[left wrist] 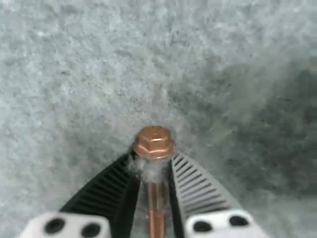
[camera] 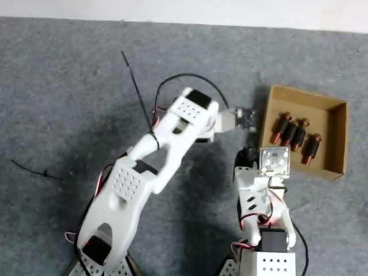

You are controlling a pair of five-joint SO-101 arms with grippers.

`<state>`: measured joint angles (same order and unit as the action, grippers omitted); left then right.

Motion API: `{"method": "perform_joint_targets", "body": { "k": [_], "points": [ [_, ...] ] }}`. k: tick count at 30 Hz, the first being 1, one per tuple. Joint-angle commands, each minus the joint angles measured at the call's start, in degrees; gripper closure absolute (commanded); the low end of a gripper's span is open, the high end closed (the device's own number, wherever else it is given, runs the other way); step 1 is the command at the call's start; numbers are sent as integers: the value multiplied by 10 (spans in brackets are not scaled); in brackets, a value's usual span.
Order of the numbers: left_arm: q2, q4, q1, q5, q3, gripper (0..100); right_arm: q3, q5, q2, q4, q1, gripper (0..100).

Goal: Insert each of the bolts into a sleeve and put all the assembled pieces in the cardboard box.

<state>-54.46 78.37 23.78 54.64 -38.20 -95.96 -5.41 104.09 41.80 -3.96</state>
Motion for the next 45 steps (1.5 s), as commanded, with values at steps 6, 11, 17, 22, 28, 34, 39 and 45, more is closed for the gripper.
{"method": "perform_joint_targets", "body": {
  "k": [6, 11, 17, 22, 28, 34, 39, 45],
  "points": [
    [73, 1, -9, -188, -16, 993, -22, -6, 12, -15, 4, 995],
    [131, 1, -9, -284, 5, 993, -23, -6, 12, -40, -23, 995],
    [258, -41, -2, -304, 136, 994, -48, -8, 12, -63, -66, 995],
    [451, -194, 10, -324, 383, 994, -48, -8, 12, -75, -69, 993],
    [704, -452, 1, -370, 686, 994, -58, -8, 12, -75, -136, 992],
    [882, -665, -7, -471, 889, 994, -59, -25, 10, -87, -191, 993],
    [976, -766, -4, -564, 983, 994, -58, -69, 10, -87, -223, 993],
    [1064, -768, 24, -563, 1033, 994, -58, -71, 10, -87, -230, 993]
  ]
}}
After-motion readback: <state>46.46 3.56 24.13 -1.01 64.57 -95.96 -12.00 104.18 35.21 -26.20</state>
